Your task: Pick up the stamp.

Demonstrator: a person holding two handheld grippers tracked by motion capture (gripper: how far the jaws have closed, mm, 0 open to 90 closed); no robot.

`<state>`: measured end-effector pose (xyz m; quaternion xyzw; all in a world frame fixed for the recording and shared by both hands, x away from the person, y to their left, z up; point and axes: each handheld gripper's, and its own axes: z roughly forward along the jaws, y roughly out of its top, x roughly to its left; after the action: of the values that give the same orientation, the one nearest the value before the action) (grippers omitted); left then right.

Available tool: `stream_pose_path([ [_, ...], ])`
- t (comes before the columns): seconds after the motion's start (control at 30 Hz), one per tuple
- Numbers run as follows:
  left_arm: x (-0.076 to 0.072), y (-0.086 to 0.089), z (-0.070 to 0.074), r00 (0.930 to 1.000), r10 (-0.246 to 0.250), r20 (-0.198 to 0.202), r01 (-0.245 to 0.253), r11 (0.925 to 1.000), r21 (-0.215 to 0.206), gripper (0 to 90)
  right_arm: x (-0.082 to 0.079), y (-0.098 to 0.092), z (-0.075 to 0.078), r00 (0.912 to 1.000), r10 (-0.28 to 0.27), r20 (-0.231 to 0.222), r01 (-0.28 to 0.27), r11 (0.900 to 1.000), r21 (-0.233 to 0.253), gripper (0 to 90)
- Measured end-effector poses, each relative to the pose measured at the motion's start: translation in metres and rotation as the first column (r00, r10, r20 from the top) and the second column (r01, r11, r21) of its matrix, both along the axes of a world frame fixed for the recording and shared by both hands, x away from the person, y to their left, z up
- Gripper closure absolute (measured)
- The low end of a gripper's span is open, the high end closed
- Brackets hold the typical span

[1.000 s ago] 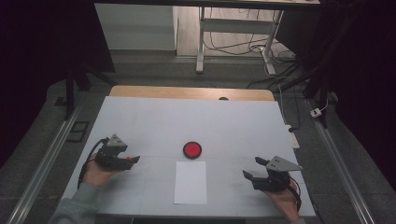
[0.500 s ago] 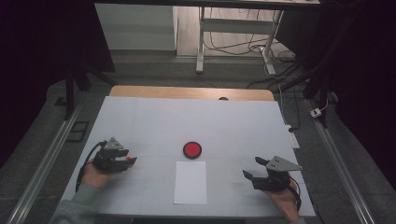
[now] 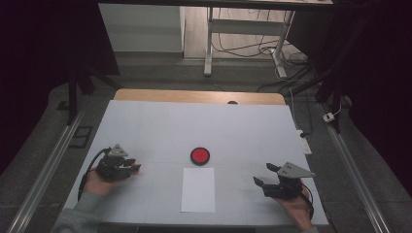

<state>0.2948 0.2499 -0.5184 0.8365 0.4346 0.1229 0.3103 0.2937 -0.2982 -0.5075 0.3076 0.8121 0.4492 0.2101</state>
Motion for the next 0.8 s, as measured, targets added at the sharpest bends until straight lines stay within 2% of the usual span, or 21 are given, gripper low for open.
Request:
stream_pose_path([
  [0.1, 0.0, 0.0, -0.001, 1.0, 0.003, -0.004, -0.003, 1.0, 0.009, 65.0, 0.0, 0.0, 0.0, 1.0, 0.001, 0.001, -0.001, 1.0, 0.002, 25.6],
  [0.17, 0.0, 0.001, -0.002, 0.9999, 0.01, -0.004, -0.01, 0.9999, 0.008, 70.0, 0.0, 0.0, 0.0, 1.0, 0.001, 0.001, -0.001, 1.0, 0.003, 25.7],
  [0.43, 0.0, 0.003, -0.001, 0.9998, 0.019, -0.002, -0.018, 0.9998, 0.003, 72.0, 0.001, -0.001, 0.001, 0.9999, -0.011, 0.003, 0.011, 1.0, -0.003, 26.0],
  [0.63, -0.003, 0.003, 0.006, 0.9987, 0.029, 0.042, -0.027, 0.9991, -0.034, 72.0, 0.001, -0.002, 0.001, 0.9999, -0.013, 0.003, 0.013, 1.0, 0.009, 26.2],
  [0.8, -0.003, 0.004, 0.008, 0.9981, 0.025, 0.057, -0.022, 0.9977, -0.064, 72.0, 0.001, -0.002, 0.0, 0.9998, -0.022, 0.003, 0.022, 1.0, 0.002, 27.2],
])
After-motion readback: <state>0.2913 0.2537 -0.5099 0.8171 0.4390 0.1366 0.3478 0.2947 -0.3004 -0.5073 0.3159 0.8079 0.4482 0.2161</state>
